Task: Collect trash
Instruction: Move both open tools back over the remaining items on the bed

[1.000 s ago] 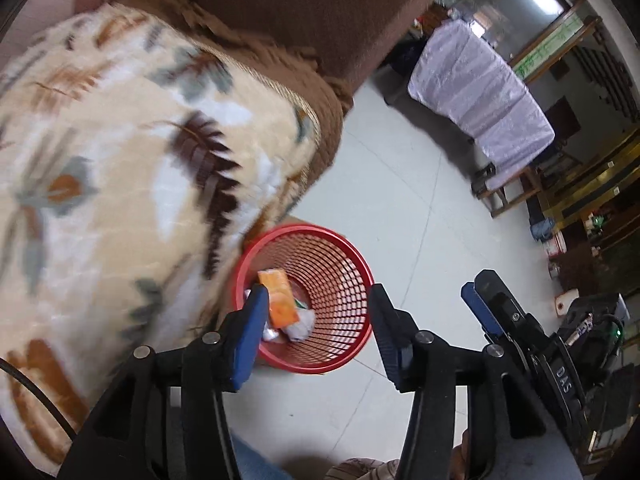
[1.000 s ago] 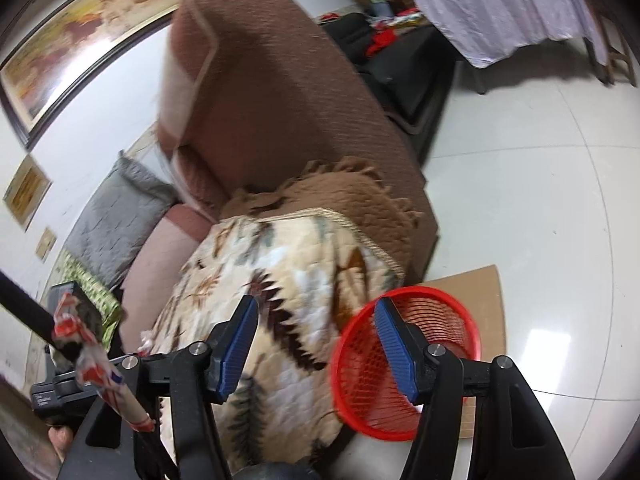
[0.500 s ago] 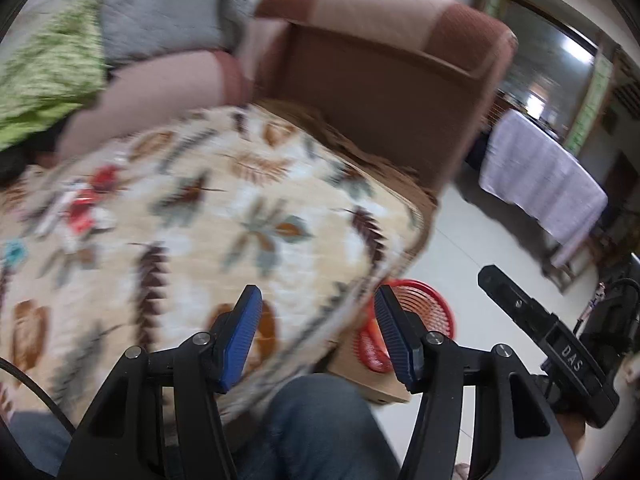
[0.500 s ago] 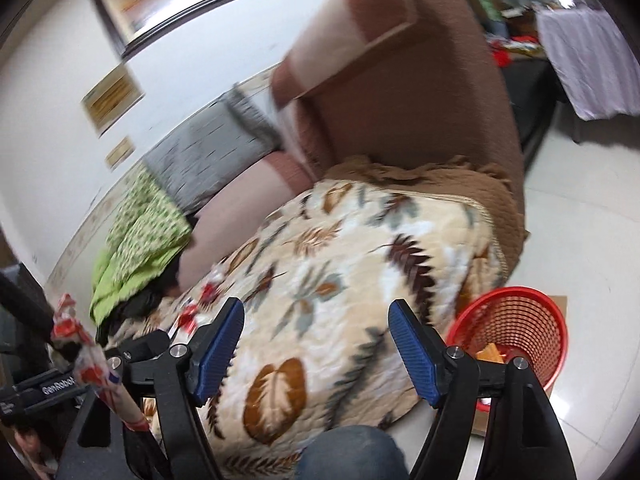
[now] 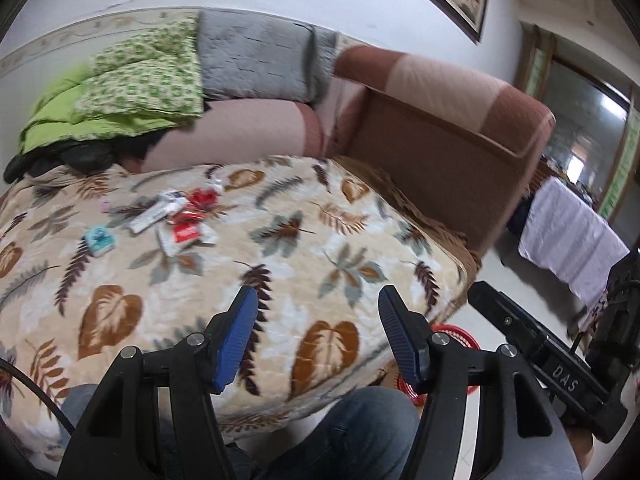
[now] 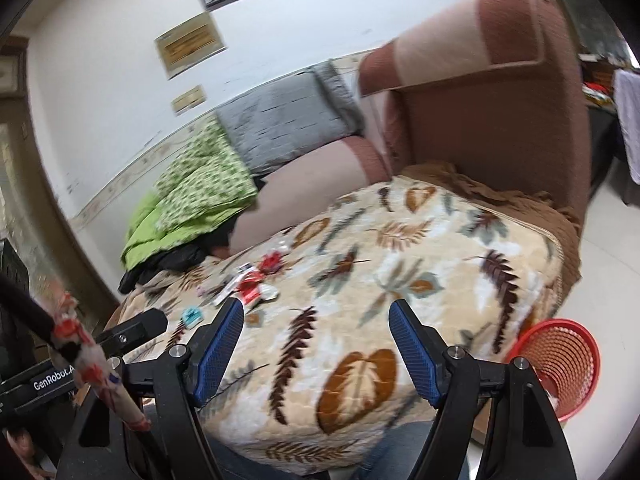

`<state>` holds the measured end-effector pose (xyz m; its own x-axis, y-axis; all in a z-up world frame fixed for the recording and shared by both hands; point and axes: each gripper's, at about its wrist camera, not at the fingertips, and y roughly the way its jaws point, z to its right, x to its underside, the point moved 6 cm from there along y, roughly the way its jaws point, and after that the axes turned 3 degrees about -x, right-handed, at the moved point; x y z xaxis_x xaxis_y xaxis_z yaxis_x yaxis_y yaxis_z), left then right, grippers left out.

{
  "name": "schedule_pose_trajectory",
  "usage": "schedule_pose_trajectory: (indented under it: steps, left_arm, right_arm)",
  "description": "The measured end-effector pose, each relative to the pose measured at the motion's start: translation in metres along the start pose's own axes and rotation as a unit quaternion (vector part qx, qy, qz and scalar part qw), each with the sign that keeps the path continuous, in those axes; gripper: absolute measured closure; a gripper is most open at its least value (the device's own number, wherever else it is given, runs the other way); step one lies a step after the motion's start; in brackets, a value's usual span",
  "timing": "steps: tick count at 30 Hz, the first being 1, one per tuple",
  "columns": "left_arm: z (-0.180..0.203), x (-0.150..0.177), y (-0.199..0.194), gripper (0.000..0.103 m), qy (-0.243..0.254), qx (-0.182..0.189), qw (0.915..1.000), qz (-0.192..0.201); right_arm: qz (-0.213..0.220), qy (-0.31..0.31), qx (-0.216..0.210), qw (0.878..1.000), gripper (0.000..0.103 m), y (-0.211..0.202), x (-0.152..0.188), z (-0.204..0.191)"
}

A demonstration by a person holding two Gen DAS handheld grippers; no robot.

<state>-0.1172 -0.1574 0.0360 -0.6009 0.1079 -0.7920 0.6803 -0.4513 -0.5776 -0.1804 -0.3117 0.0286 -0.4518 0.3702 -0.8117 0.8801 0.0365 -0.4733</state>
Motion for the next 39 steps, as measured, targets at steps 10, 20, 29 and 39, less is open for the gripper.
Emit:
schedule_pose_trajectory:
  steps: [10,20,29,39]
  left_arm:
    - [-0.051,-0.005,-0.015,0.041,-0.041,-0.028,0.9986,0.019]
    - [-0.078,-0.005,-0.007,0.041,-0.062,-0.052,0.9966,0.018]
    - [-0.089,-0.003,0.009,0.041,-0.068,-0.064,0.9956,0.009]
    - [-0.138,-0.003,0.039,0.040,-0.138,-0.082,0.9868,-0.019]
  right_arm:
    - [-0.021,-0.020,-0.041,0.999,0.023,0.034,0.007,-0.047]
    - [-0.037,-0.032,-0.055,0.997,0.023,0.058,0.009,-0.065]
    - [-0.048,-0.032,-0.059,0.997,0.023,0.078,0.011,-0.066]
    - [-0.085,-0.038,-0.093,0.991,0.023,0.135,0.018,-0.072]
